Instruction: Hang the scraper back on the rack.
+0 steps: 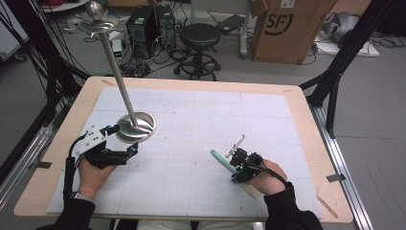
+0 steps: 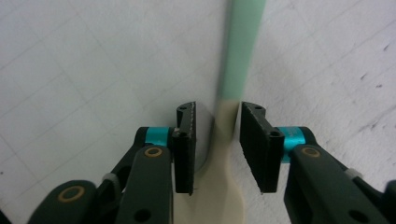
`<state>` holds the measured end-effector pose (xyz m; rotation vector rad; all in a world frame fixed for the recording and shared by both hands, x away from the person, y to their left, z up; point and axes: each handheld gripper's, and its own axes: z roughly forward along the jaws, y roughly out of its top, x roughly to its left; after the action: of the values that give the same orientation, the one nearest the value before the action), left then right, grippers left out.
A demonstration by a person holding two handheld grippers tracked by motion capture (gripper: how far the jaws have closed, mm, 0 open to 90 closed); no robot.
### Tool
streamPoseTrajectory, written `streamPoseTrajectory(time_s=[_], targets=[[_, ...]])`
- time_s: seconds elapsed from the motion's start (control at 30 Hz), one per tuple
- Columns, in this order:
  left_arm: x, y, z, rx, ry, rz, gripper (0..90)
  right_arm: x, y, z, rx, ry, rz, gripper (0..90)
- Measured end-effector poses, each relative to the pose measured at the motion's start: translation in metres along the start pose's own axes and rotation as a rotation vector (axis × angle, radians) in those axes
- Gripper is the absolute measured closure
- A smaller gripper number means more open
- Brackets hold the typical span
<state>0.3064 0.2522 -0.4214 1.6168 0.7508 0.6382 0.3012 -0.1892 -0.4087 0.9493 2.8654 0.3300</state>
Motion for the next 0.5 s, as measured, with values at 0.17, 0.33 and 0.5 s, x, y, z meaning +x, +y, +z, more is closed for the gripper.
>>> streamPoseTrajectory(time_s=[0.17, 0.33, 0.5], targets=[[0.0002, 0.0, 0.0001, -0.002, -0.002, -0.001, 2.7, -0.0043, 0.0037, 0.0008, 0.047, 0.019, 0.016, 68.6], [0.0003, 0.0, 0.0003, -0.002, -0.003, -0.002, 2.7, -0.0091, 0.0035, 0.0006, 0.055, 0.033, 0.025, 78.2], [0.0003, 0.0002, 0.0004, -0.003, -0.003, -0.003, 2.7, -0.0084, 0.0038, 0.0003, 0.053, 0.027, -0.009, 80.0]])
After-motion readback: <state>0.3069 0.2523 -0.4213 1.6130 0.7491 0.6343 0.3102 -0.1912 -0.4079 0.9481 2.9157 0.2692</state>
